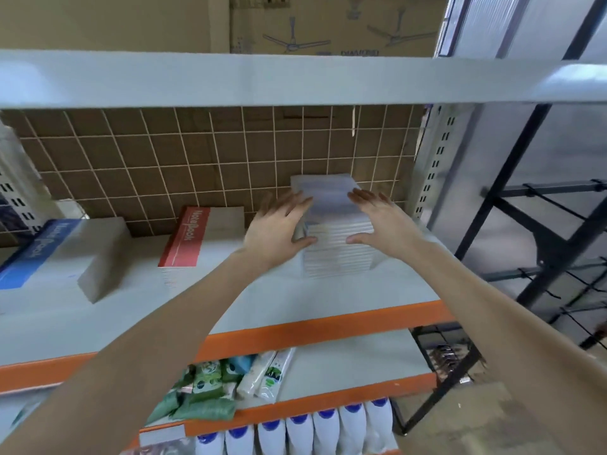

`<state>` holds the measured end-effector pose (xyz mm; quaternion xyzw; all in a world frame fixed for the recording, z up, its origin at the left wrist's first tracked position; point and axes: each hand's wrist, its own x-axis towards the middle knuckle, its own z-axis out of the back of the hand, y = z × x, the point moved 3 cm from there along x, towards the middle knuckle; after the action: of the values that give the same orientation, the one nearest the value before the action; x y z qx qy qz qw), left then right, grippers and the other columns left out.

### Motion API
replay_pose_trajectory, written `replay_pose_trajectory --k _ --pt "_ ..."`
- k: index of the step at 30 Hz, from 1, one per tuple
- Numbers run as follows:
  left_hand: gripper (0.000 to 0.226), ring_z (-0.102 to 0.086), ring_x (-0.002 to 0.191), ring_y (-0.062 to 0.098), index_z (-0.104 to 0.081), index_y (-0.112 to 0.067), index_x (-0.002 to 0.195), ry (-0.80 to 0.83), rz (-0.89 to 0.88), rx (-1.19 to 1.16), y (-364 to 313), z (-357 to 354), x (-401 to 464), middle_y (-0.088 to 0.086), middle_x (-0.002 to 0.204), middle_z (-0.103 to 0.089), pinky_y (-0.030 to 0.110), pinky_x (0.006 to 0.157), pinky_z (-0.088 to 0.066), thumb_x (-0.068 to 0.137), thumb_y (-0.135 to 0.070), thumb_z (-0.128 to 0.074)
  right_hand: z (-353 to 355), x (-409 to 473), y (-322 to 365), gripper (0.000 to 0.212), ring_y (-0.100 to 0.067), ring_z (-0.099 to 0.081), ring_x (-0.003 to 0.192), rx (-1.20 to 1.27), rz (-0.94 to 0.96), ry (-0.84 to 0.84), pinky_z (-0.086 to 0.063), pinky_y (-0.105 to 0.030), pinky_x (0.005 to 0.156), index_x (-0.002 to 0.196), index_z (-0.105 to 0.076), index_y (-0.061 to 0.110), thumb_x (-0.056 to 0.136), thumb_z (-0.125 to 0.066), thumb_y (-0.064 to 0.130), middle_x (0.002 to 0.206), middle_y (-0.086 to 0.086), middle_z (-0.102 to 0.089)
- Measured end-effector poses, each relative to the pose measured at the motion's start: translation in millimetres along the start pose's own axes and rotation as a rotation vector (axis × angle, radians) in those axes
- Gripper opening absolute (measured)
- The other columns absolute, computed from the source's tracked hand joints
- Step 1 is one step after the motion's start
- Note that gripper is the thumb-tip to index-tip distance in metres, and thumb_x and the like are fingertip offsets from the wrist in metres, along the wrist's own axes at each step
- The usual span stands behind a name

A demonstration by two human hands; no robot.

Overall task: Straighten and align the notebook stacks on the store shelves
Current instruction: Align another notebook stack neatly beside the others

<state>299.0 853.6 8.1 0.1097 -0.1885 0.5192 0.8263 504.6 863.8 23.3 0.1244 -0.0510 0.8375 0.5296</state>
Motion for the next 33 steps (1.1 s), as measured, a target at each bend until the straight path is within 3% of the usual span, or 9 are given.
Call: replay_pose_trajectory --k 6,15,23,28,33 --pt "0.071 -0.008 0.145 0.011 -0.015 -0.023 0.150 0.285 0.122 0.111 -26.4 -30.0 26.1 -0.004 0.158 -0.011 0.039 0.116 0.002 0.092 -0.054 -0.042 -13.9 8.1 -40.5 0.087 -0.014 -0.014 0.145 -0.010 0.078 0.133 -0.005 -0.028 0.116 0.152 -0.013 0.014 0.087 -0.060 0.048 0.159 -0.002 -0.014" --pt "0.072 -0.007 0.145 0.013 -0.010 -0.025 0.150 0.289 0.204 0.171 -32.9 -37.0 29.4 -0.004 0.158 -0.007 0.036 0.115 -0.004 0.093 -0.045 -0.049 -27.8 21.0 -54.3 0.088 -0.017 -0.013 0.146 0.004 0.207 0.134 -0.005 -0.028 0.114 0.151 -0.011 0.012 0.086 -0.063 0.042 0.159 -0.005 -0.011" --pt "0.075 -0.006 0.145 0.010 -0.007 -0.027 0.150 0.296 0.208 0.254 -33.0 -38.3 32.6 -0.004 0.159 -0.004 0.038 0.116 -0.001 0.091 -0.049 -0.048 -35.2 26.2 -57.8 0.092 -0.015 -0.010 0.146 0.030 0.195 0.123 -0.001 -0.028 0.115 0.152 -0.009 0.014 0.084 -0.065 0.042 0.160 -0.003 -0.010" --pt "0.096 -0.006 0.145 0.012 -0.007 -0.028 0.150 0.257 0.199 0.249 -33.3 -42.5 25.8 -0.005 0.158 -0.007 0.039 0.115 -0.002 0.077 -0.056 -0.064 -46.2 22.6 -53.0 0.110 -0.018 -0.009 0.146 -0.076 0.180 0.080 -0.001 -0.034 0.117 0.151 -0.009 0.011 0.071 -0.076 0.047 0.159 -0.004 -0.011" --pt "0.094 -0.010 0.144 0.011 -0.014 -0.031 0.149 0.192 0.223 0.221 -35.7 -46.7 25.5 -0.006 0.157 -0.013 0.036 0.115 -0.004 0.076 -0.047 -0.070 -52.7 22.4 -53.8 0.110 -0.018 -0.009 0.146 -0.030 0.135 0.066 0.000 -0.032 0.116 0.151 -0.010 0.012 0.069 -0.080 0.038 0.159 -0.004 -0.011"
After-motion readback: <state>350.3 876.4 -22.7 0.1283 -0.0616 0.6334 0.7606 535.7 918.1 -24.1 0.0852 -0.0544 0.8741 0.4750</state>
